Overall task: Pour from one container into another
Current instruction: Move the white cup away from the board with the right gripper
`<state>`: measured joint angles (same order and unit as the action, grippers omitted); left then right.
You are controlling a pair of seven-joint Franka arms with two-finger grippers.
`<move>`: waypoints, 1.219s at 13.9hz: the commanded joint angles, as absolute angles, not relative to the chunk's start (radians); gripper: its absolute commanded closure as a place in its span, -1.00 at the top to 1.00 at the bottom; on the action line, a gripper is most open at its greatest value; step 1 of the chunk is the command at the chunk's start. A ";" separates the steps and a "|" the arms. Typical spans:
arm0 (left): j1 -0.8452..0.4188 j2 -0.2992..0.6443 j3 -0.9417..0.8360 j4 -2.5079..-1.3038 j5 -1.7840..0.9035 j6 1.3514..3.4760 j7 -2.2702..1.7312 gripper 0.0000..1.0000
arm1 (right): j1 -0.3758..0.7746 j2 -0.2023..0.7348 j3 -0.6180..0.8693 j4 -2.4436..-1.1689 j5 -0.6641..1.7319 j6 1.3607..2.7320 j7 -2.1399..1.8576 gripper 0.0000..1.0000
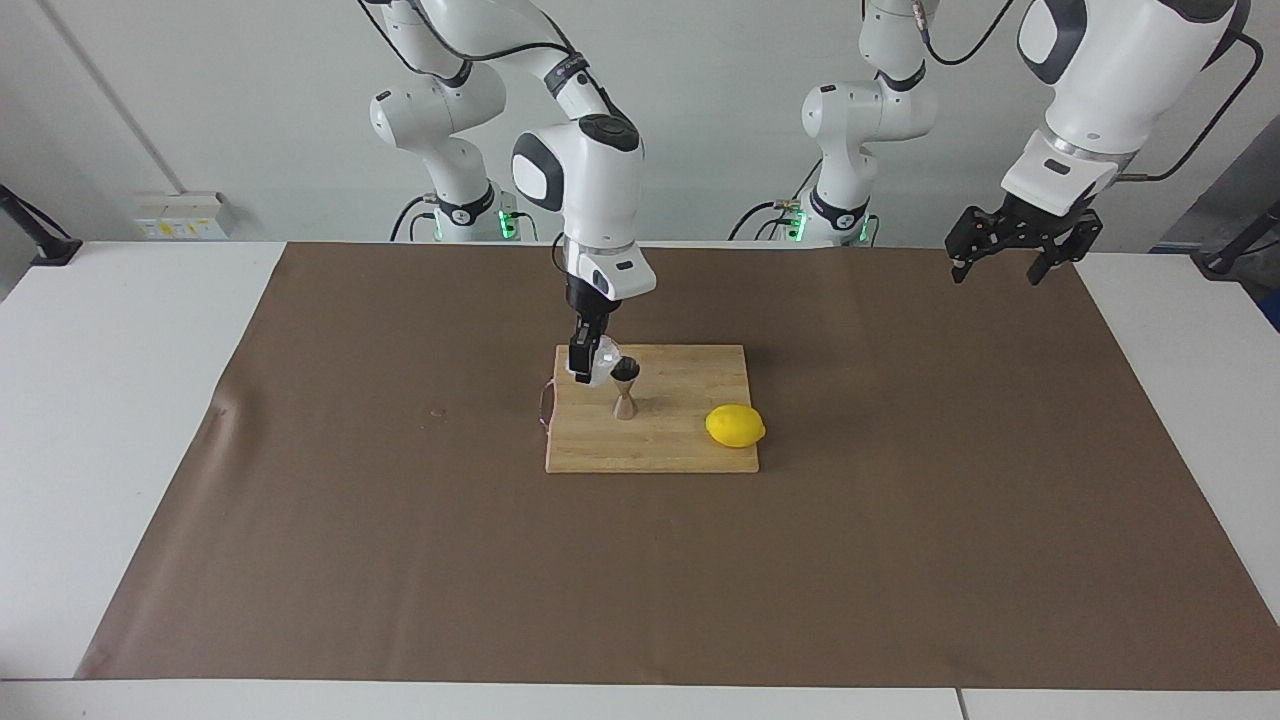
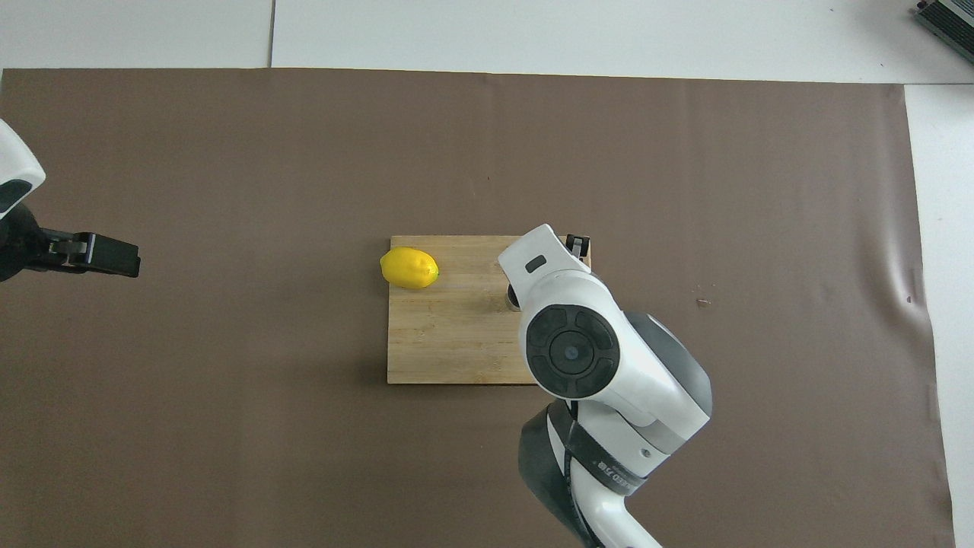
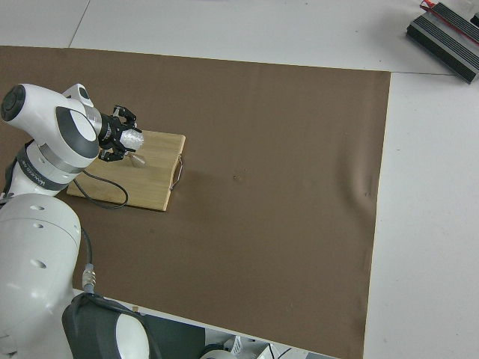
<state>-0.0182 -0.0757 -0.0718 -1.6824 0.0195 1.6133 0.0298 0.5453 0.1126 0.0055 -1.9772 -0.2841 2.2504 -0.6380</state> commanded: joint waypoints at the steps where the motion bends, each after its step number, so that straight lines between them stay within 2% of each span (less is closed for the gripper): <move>1: -0.008 -0.100 -0.077 -1.704 0.012 1.615 0.040 1.00 | 0.509 0.112 0.017 -1.970 -0.206 2.263 -0.716 -1.00; 9: -0.008 -0.100 -0.077 -1.704 0.011 1.615 0.040 1.00 | 0.352 0.112 0.017 -2.009 0.124 2.260 -1.075 -1.00; 17: -0.008 -0.100 -0.077 -1.704 0.012 1.615 0.040 1.00 | 0.117 0.087 0.015 -2.144 0.359 2.249 -1.547 -1.00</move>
